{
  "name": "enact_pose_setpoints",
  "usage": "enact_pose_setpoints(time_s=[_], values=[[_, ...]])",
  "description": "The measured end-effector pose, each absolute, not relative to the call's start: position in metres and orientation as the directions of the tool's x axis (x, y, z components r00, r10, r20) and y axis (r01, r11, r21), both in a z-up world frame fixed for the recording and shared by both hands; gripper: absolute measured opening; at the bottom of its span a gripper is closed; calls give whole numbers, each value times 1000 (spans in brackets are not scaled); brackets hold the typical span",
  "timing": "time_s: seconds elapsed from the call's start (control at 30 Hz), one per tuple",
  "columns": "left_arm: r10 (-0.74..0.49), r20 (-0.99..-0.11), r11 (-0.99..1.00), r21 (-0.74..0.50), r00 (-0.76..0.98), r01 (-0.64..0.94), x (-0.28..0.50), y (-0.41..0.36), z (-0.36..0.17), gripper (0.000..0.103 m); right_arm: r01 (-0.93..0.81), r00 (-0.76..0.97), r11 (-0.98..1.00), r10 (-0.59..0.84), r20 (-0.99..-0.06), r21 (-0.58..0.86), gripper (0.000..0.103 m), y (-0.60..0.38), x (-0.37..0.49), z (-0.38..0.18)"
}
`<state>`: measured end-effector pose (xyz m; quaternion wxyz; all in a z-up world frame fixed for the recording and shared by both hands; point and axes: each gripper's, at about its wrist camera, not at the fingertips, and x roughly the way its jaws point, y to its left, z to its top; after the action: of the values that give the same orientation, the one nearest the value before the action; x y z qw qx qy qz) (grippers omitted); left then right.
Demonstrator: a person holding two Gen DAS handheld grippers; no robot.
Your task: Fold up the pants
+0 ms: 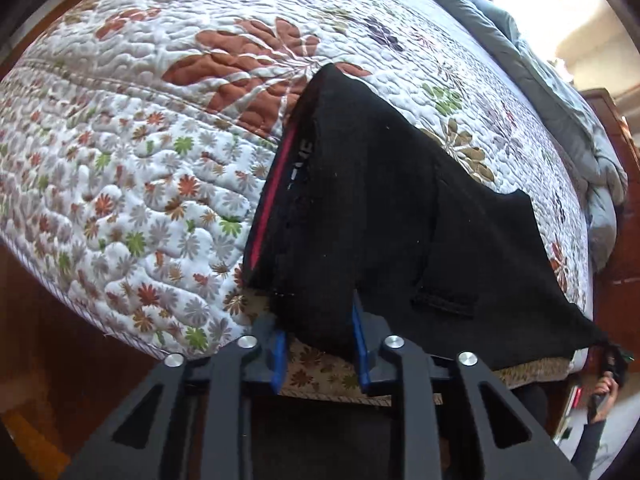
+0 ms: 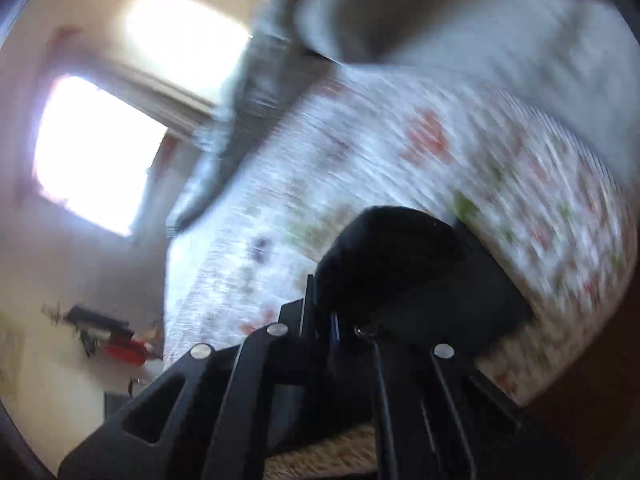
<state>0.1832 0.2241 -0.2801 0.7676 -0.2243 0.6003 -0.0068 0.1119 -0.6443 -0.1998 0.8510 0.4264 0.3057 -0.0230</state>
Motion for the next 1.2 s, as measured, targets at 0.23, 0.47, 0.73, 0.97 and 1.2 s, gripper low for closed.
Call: enact_pose_setpoints(time_s=[0.23,0.47,0.73,0.97,1.2], values=[[-288,-903,893,-373,319,-251,176,228,-286,23,504,700,514,228,-677,694,5,-674,86,-305],[-297,-904,899,-374,307,-230,168,234,-279,25,530,698,448,253,-670,720,6,-678,67,-332],[-289,-905,908,-362,311,-212,173,227,-278,27,547,692,403,276,-667,734,28,-687,52,-333],[-298,-893,904,-378,338,-200,172,225,-273,30,592,567,686,18,-823,423,36,-621,46,-268],[-305,-882,898,-392,360,-199,166,228,-274,37,-185,435,916,400,-807,354,41,-445,148,-214]])
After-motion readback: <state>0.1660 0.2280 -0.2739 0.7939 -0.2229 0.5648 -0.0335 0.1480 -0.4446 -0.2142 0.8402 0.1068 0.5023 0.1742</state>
